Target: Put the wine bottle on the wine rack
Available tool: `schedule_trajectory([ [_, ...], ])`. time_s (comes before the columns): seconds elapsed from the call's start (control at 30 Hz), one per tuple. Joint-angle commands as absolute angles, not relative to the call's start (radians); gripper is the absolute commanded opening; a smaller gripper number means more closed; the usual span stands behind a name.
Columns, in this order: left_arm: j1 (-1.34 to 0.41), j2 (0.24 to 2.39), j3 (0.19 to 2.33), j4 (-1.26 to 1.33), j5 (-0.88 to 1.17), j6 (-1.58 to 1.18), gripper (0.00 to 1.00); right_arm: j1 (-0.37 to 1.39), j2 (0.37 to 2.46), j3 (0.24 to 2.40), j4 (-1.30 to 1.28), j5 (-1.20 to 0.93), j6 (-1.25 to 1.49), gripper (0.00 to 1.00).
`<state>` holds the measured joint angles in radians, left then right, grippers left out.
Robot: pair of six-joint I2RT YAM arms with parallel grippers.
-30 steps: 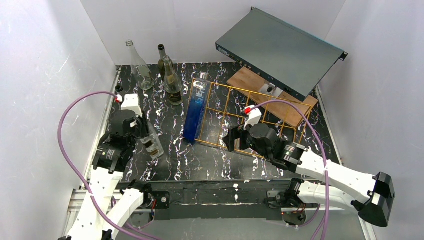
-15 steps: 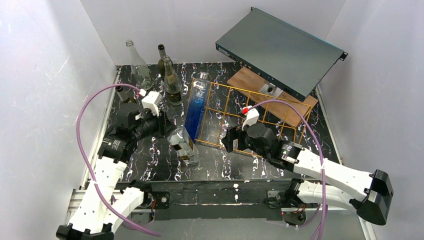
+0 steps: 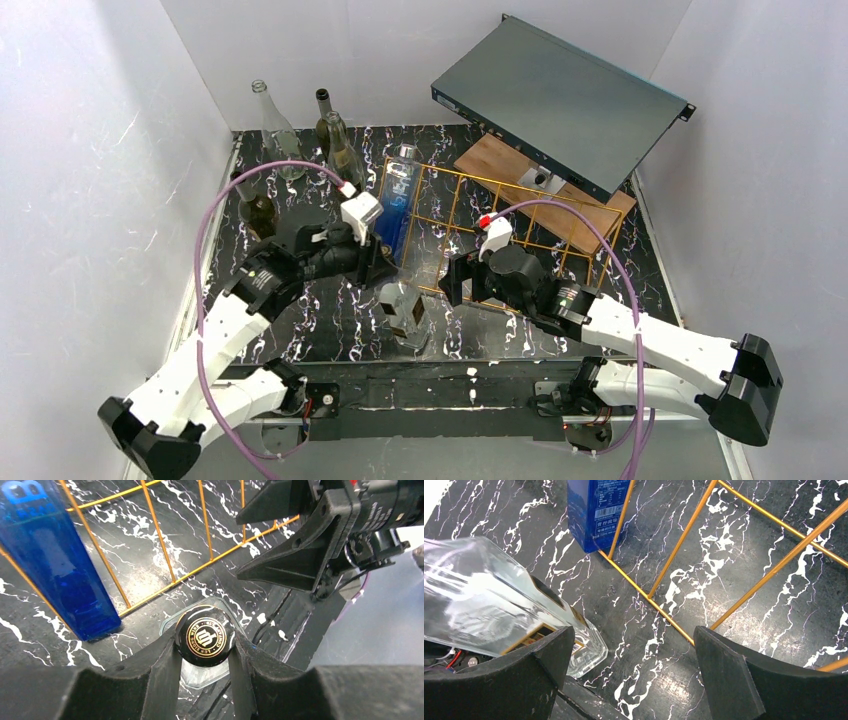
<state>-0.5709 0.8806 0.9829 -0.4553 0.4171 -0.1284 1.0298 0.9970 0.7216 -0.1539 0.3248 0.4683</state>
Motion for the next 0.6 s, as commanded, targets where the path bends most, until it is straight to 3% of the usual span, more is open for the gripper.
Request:
schedule_trajectory([
  [0.0, -0.636, 0.917, 1.085, -0.38, 0.388, -0.069, 0.0, 1.034, 0.986, 0.744, -0.115, 0.312, 0.471, 0.98],
  [0.23, -0.754, 1.007, 1.149, -0.455, 0.268, 0.026, 0.0, 1.034, 0.966, 0.724, -0.095, 0.268, 0.457, 0.99],
  [0.47, -0.813, 1.045, 1.161, -0.474, 0.256, 0.031, 0.0, 1.043, 0.958, 0.683, 0.042, 0.01, 0.371, 0.98],
  [0.57, -0.817, 1.043, 1.158, -0.488, 0.237, 0.025, 0.15, 1.068, 0.953, 0.674, 0.067, -0.034, 0.346, 0.98],
])
